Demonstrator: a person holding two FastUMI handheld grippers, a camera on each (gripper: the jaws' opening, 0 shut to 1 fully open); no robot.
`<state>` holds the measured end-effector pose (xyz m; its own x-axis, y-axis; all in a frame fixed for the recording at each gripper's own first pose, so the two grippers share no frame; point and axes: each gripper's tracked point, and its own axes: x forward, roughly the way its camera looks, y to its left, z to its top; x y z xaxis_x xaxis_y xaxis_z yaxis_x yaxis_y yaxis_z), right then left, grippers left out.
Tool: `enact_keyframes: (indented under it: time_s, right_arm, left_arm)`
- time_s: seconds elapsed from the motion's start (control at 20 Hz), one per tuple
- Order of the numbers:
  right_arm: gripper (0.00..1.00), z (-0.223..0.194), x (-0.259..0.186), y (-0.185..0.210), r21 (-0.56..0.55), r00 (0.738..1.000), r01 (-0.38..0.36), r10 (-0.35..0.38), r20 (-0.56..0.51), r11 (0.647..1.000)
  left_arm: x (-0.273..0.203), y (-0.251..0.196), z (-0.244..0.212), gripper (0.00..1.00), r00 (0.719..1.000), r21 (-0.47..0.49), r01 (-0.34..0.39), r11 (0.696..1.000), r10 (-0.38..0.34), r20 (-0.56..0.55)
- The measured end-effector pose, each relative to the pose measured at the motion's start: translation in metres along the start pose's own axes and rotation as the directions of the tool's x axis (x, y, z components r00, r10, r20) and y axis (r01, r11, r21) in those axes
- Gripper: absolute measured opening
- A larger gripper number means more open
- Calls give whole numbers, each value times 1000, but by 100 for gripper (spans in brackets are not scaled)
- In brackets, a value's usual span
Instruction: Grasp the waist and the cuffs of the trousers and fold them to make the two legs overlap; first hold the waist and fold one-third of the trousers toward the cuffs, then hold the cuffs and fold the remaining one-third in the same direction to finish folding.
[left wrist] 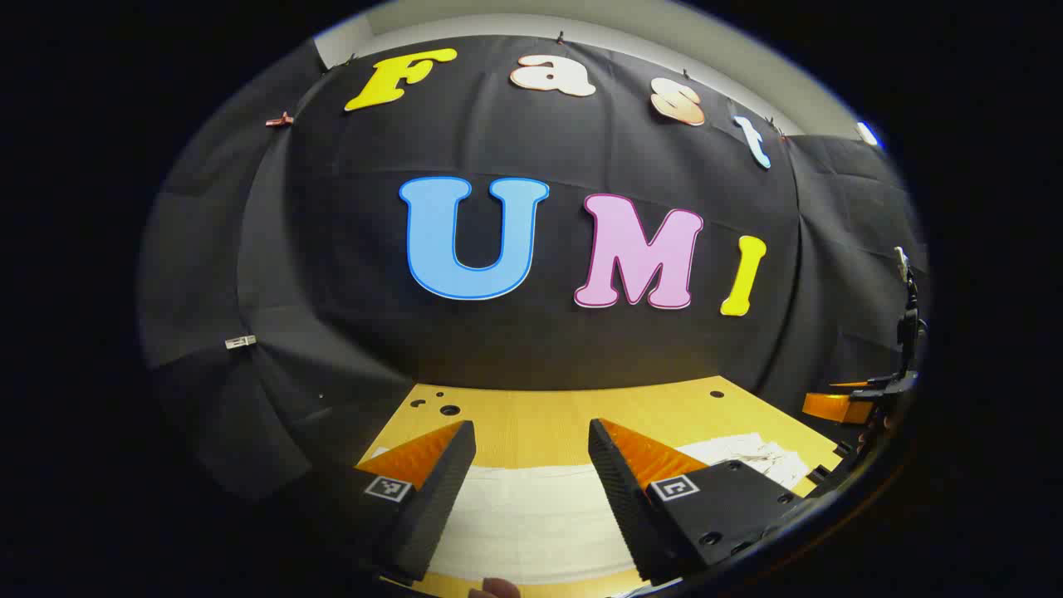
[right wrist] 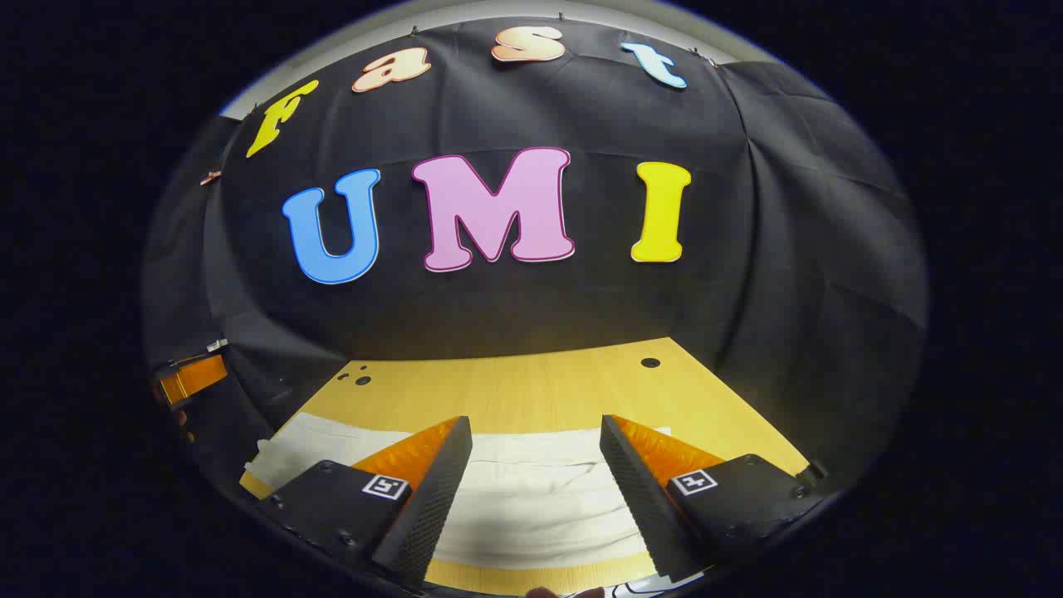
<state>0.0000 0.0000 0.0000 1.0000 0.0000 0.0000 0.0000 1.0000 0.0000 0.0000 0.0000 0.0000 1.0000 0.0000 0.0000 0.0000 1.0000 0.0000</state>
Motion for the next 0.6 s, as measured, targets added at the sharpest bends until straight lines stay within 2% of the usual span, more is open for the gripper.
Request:
enact_keyframes:
  time_s: [0.2, 0.4, 0.6]
  right_arm:
    - [98, 15, -14, 10, -65, 999, 3, -1, 39, 998]
    - [98, 26, -22, 13, -80, 997, 7, -1, 71, 997]
    - [98, 32, -25, 10, -89, 996, 17, -9, 86, 996]
  left_arm:
    - [-6, 9, -3, 89, 1000, 27, -6, 1000, 7, -11]
    - [-14, 17, 3, 89, 1000, 3, -22, 1000, 22, 4]
    - [-15, 23, 18, 89, 997, -4, -41, 999, 41, 68]
